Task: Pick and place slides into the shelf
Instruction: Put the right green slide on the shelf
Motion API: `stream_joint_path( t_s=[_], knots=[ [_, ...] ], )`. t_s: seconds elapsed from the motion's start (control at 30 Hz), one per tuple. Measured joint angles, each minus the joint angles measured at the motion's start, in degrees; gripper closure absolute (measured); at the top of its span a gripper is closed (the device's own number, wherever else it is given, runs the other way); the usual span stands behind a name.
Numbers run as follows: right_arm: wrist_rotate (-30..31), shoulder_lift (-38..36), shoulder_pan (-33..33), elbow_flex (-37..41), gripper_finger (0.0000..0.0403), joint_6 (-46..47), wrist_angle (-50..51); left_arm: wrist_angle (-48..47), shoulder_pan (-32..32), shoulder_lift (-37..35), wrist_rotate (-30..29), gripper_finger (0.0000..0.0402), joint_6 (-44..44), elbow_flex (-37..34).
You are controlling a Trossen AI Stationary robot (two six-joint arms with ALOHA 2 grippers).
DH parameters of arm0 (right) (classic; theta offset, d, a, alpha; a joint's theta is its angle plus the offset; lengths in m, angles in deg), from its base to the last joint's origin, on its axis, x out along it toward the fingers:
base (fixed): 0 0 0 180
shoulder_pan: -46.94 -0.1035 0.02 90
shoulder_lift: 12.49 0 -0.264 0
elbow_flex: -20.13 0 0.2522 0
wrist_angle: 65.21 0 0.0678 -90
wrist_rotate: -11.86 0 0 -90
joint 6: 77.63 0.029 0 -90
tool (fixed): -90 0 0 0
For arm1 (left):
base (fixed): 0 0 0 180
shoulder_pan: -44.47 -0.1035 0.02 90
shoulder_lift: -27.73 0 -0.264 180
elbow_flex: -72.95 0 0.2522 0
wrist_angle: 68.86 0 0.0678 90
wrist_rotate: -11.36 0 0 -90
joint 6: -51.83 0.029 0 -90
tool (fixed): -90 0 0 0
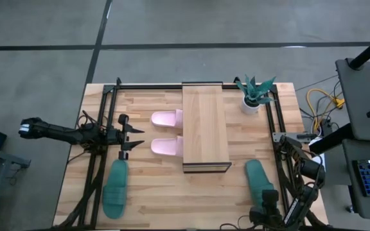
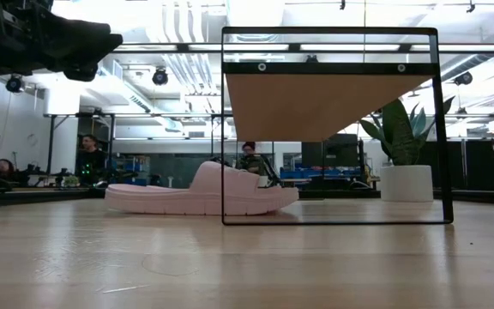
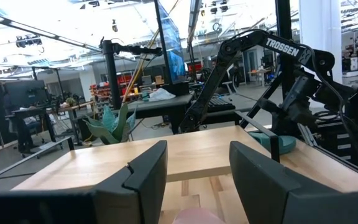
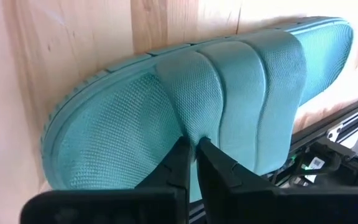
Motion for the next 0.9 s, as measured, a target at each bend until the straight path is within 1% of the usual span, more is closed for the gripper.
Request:
stream_joint_path(
  t_s=[0.17,0.27,0.6,0.77,0.9],
  knots=[
    [0.43,-2.06,0.07,-0.46,0.0392,1.17,-0.19,-0.02,0.01,0.0,0.0,0.0242,-0.01,-0.01],
    [2.02,-4.57,0.07,-0.49,0.0392,2.54,-0.27,-0.02,0.0,0.0,0.0,0.0242,-0.01,-0.02],
    [13.11,-18.9,-0.46,-0.59,0.0392,3.52,-0.33,0.0,0.02,0.0,0.0,0.0242,-0.01,-0.02],
    [14.71,-25.81,-0.46,-1.11,0.0392,3.39,-1.37,-0.01,0.02,0.0,0.0,0.0242,-0.02,-0.02],
    [15.97,-28.96,-0.48,-3.21,0.0392,0.21,-1.6,0.0,0.02,0.0,0.01,0.0242,0.01,-0.02]
  ],
)
